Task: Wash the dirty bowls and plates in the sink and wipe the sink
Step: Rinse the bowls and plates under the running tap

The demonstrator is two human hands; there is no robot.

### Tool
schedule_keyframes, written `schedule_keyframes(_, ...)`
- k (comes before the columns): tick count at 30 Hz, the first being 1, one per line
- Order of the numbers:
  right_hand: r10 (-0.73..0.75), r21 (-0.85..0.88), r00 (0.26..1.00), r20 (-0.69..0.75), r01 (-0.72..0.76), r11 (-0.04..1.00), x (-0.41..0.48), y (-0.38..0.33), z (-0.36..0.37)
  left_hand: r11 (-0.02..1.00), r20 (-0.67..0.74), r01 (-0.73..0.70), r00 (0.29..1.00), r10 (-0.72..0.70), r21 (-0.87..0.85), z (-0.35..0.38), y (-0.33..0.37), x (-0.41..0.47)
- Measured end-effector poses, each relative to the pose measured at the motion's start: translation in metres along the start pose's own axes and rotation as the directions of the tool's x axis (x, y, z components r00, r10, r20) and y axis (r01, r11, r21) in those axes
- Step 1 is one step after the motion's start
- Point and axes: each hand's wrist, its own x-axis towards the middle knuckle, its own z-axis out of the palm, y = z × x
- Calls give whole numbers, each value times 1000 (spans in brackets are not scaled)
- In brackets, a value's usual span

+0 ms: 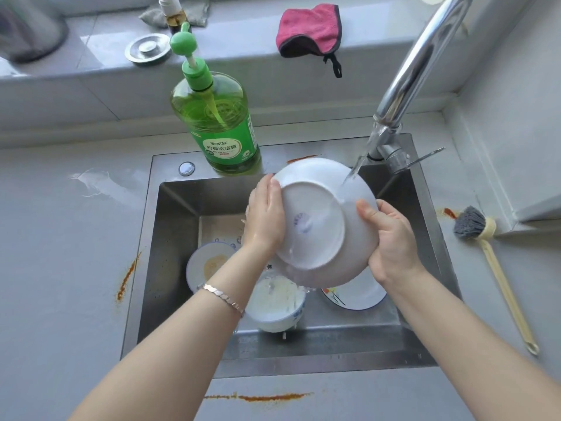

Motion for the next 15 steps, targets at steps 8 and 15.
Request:
schedule_keyframes(8,-9,189,980,-200,48,981,10,23,31,824,171,490,872,-459,-284,18,-7,-43)
schedule_keyframes(15,-181,-253,983,-28,168,953,2,26,15,873,247,454,879,-407,-178,-19,0,-58)
